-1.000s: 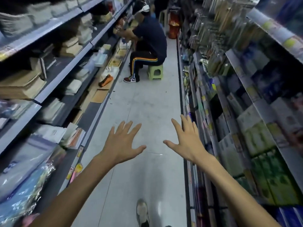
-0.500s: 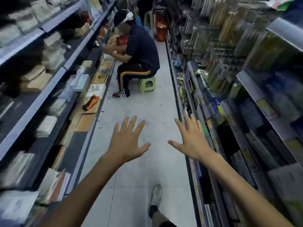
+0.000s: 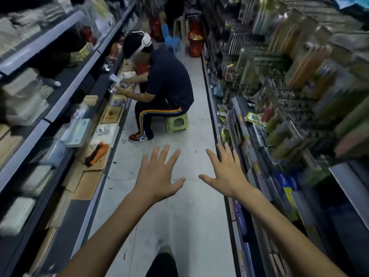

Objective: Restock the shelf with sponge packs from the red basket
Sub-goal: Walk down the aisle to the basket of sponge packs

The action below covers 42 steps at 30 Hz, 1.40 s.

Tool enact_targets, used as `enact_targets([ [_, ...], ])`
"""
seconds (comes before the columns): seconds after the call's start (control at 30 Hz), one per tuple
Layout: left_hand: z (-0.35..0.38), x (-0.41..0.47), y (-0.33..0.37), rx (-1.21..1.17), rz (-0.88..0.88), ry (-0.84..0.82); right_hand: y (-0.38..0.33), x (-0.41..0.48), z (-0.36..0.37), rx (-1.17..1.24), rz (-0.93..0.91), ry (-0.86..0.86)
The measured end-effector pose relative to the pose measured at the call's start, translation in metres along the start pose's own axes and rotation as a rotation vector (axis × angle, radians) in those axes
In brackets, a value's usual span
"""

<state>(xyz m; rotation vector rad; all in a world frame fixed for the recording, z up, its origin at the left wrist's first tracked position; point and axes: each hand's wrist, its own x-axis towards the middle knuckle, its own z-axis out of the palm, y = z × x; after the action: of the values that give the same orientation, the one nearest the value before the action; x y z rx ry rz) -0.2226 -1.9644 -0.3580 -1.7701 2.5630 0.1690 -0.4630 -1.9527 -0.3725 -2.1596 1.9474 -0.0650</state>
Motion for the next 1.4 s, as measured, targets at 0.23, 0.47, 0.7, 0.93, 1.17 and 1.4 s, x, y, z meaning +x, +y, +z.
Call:
enact_targets([
  [0.23,0.007,0.187,-0.056,-0.001,-0.002,-0.028,0.049,0.177,-0.006,0.006,0.067,-0.094],
  [0.47,-0.02,0.375,-0.084,-0.013,0.058,-0.048,0.086,0.342,-0.05,0.003,0.136,-0.099],
  [0.7,-0.036,0.561,-0.08,0.023,0.139,-0.072,0.161,0.49,-0.079,0.033,0.246,-0.055],
  [0.93,-0.039,0.76,-0.053,0.048,0.142,-0.136,0.262,0.661,-0.103,0.029,0.244,-0.076],
  [1.17,-0.069,0.927,-0.051,0.076,0.083,-0.168,0.32,0.832,-0.142,0.025,0.227,-0.098],
  [1.4,-0.072,1.07,-0.107,0.049,-0.035,-0.167,0.34,1.001,-0.161,0.104,0.185,-0.011],
])
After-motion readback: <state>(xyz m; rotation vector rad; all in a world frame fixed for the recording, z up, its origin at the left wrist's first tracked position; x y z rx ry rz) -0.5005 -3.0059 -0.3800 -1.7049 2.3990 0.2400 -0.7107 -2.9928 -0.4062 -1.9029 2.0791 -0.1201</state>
